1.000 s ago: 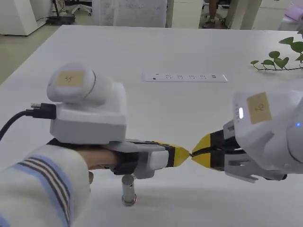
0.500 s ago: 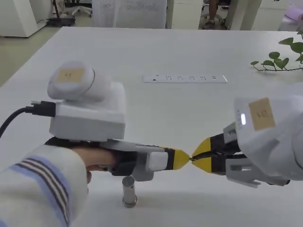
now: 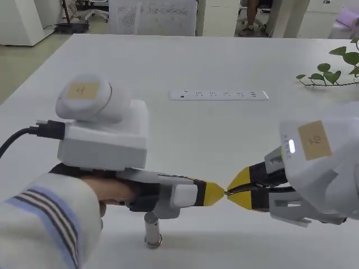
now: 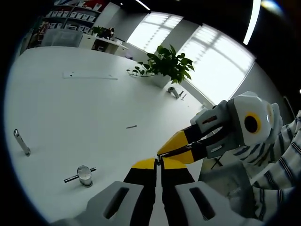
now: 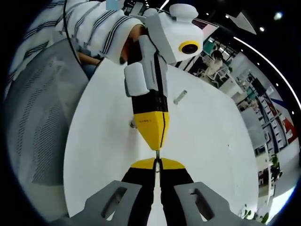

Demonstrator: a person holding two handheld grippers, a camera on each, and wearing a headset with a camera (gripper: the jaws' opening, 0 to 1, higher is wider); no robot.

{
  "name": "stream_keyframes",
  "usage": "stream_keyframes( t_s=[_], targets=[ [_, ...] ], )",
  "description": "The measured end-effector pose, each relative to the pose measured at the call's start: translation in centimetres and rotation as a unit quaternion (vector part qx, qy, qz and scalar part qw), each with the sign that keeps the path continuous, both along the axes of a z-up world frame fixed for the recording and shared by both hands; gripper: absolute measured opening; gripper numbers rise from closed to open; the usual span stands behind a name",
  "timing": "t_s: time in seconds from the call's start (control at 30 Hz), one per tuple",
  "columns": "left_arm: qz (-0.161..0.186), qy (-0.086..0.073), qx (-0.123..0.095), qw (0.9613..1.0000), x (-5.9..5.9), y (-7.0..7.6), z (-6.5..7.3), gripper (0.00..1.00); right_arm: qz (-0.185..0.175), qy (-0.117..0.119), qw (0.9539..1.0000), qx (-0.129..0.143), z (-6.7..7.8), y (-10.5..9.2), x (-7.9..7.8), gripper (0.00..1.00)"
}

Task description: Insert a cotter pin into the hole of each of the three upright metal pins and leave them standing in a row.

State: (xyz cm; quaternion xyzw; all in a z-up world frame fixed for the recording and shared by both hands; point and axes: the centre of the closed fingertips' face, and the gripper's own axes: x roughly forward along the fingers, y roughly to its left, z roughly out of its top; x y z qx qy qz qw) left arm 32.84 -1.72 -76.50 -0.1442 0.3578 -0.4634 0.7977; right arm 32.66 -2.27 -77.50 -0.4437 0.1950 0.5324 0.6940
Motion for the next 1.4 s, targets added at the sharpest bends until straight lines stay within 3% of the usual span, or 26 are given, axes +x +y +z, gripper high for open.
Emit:
stream_keyframes(
  t_s=[0.1,0.43,0.57,0.63,0.7,0.77,0.87,0.9,1.07,1.13,1.17,1.23,1.3,1.4],
  targets=[
    [0.001,0.003,0.0,1.0,-0.1,0.0,-0.1,0.0,0.007,-0.001,1.0,0.0,-0.1,0.0,-0.1,0.03],
    [-0.01,-0.02,0.007,0.9997,0.1,0.2,-0.2,0.0,0.017,0.002,0.9998,0.012,0.2,0.1,-0.2,0.04],
    [-0.016,-0.03,0.018,0.9993,0.0,0.6,-0.5,0.0,0.018,0.006,0.9996,0.02,0.4,-0.1,-0.1,0.13],
    [-0.018,-0.037,0.022,0.9989,0.0,0.8,-0.5,0.0,0.012,0.02,0.9993,0.031,0.4,-0.1,-0.2,0.13],
    [-0.015,-0.041,0.023,0.9988,0.1,1.0,-0.5,0.0,0.003,0.046,0.9972,0.058,0.5,0.1,-0.5,0.15],
    [-0.023,-0.056,0.025,0.9979,0.0,1.2,-0.4,0.0,-0.002,0.069,0.9948,0.074,0.5,0.1,-0.7,0.16],
    [-0.049,-0.087,0.051,0.9937,-0.3,1.5,-0.7,0.0,-0.004,0.07,0.9951,0.069,0.4,-0.4,-0.6,0.16],
    [-0.059,-0.088,0.047,0.9932,-0.7,1.3,-0.7,0.0,-0.008,0.079,0.994,0.075,0.4,-0.4,-0.6,0.16],
    [-0.095,-0.14,0.041,0.9847,-1.4,0.9,0.1,0.0,-0.015,0.119,0.9884,0.093,0.1,-0.5,-1.5,0.16],
    [-0.112,-0.163,0.041,0.9794,-1.6,0.8,0.3,0.0,-0.015,0.125,0.9873,0.097,-0.1,-0.5,-1.5,0.16],
    [-0.124,-0.182,0.047,0.9744,-1.8,0.7,0.3,0.0,-0.016,0.13,0.9866,0.097,-0.2,-0.6,-1.6,0.16],
    [-0.135,-0.195,0.057,0.9698,-2.0,0.7,0.3,0.0,-0.014,0.135,0.986,0.096,-0.3,-0.7,-1.8,0.16],
    [-0.15,-0.219,0.056,0.9626,-2.1,0.6,0.7,0.0,-0.014,0.144,0.9849,0.096,-0.5,-0.7,-2.2,0.16],
    [-0.163,-0.236,0.053,0.9564,-2.4,0.5,1.0,0.0,-0.012,0.148,0.984,0.098,-0.6,-0.7,-2.4,0.15]
  ],
)
